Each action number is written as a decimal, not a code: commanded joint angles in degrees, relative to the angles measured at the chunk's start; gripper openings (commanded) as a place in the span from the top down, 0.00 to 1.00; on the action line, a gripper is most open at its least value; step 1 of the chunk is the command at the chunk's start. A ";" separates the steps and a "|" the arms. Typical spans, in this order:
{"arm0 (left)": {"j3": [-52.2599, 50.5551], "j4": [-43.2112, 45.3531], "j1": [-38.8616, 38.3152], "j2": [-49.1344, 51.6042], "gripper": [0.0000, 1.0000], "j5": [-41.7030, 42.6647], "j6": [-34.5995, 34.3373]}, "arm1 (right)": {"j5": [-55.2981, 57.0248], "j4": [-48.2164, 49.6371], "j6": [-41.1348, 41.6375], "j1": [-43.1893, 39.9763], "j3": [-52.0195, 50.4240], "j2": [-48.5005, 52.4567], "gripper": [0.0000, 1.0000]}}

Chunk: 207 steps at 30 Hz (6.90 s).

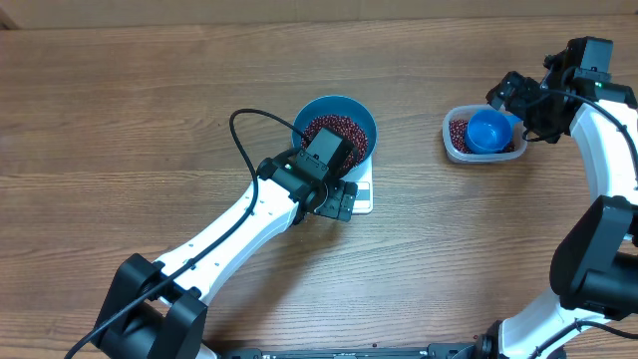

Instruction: Scoop item into bowl and weigh 150g on scale

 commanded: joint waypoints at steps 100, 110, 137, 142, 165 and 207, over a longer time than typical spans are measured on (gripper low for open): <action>-0.28 2.86 0.31 0.22 0.00 -0.92 -3.61 | -0.33 0.26 0.22 5.90 1.51 -23.43 0.00; -0.28 2.86 0.31 0.22 0.00 -0.92 -3.61 | -0.33 0.33 0.22 6.27 -4.59 -41.44 0.00; -0.28 2.86 0.31 0.22 0.01 -0.92 -3.61 | 6.08 41.66 0.20 15.47 -66.58 -69.57 0.00; -0.28 2.86 0.31 0.22 0.01 -0.92 -3.61 | 9.79 53.62 0.20 17.11 -73.90 -73.05 0.00; -0.28 2.86 0.31 0.22 0.00 -0.92 -3.61 | 10.01 41.20 0.22 17.11 -86.14 -94.51 0.00; -0.28 2.86 0.31 0.22 0.00 -0.92 -3.61 | 10.05 41.03 0.20 17.11 -86.14 -107.14 0.00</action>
